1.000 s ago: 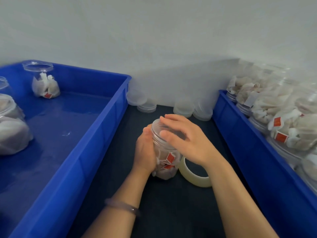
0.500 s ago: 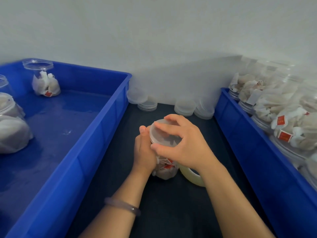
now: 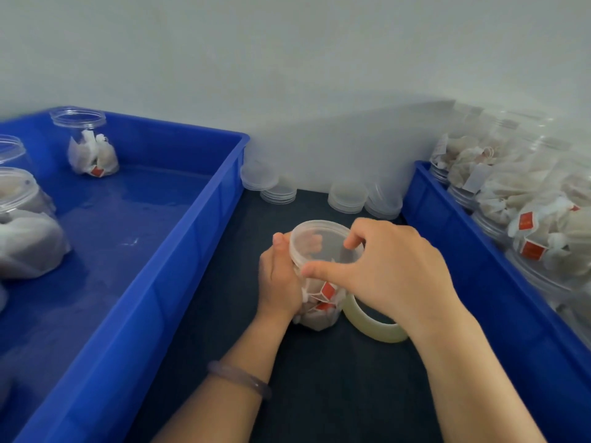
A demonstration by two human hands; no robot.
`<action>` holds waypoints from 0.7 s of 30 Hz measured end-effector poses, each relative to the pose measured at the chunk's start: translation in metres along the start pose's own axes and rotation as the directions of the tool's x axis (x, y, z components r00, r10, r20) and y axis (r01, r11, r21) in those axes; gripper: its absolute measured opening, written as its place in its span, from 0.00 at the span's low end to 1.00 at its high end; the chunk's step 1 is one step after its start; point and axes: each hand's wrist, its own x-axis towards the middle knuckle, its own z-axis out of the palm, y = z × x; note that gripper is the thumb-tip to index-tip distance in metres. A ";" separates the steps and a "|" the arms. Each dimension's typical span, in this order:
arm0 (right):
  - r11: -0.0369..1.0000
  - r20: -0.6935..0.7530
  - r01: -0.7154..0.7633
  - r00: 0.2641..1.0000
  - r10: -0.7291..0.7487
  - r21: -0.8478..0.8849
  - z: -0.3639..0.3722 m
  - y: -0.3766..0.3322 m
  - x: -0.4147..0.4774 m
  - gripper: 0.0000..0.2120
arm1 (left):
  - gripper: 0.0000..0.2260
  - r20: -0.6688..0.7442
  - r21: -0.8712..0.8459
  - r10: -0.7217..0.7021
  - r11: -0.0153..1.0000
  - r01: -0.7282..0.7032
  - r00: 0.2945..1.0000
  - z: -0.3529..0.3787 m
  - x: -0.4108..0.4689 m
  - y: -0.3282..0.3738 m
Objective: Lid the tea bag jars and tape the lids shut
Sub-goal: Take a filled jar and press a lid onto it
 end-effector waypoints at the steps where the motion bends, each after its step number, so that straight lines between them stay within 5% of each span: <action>1: 0.998 0.000 0.015 1.000 -0.015 0.065 0.002 0.003 0.001 0.32 | 0.24 0.011 0.021 0.010 1.000 -0.010 1.000 -0.001 0.000 0.001; 6: 0.918 0.167 0.186 0.952 -0.256 0.350 0.016 0.003 0.014 0.37 | 0.27 0.034 -0.020 0.021 1.000 -0.020 0.999 0.000 0.000 0.005; 11: 0.945 0.293 0.281 0.901 -0.320 0.168 0.005 0.017 0.007 0.27 | 0.28 -0.036 -0.055 0.038 0.998 -0.040 0.999 0.002 0.001 -0.001; 13: 0.936 0.258 0.290 0.906 -0.336 0.198 -0.004 0.024 0.010 0.23 | 0.27 0.007 -0.068 0.005 0.998 -0.005 1.000 0.001 0.003 -0.003; 17: 0.862 0.185 0.219 0.925 -0.333 0.456 0.010 0.024 0.019 0.36 | 0.28 0.257 -0.187 -0.195 0.951 0.246 0.947 -0.007 0.007 0.002; 21: 0.753 -0.015 0.214 0.965 -0.262 0.622 0.040 0.016 0.019 0.29 | 0.25 0.017 -0.010 -0.132 0.991 0.132 0.991 -0.001 0.002 0.003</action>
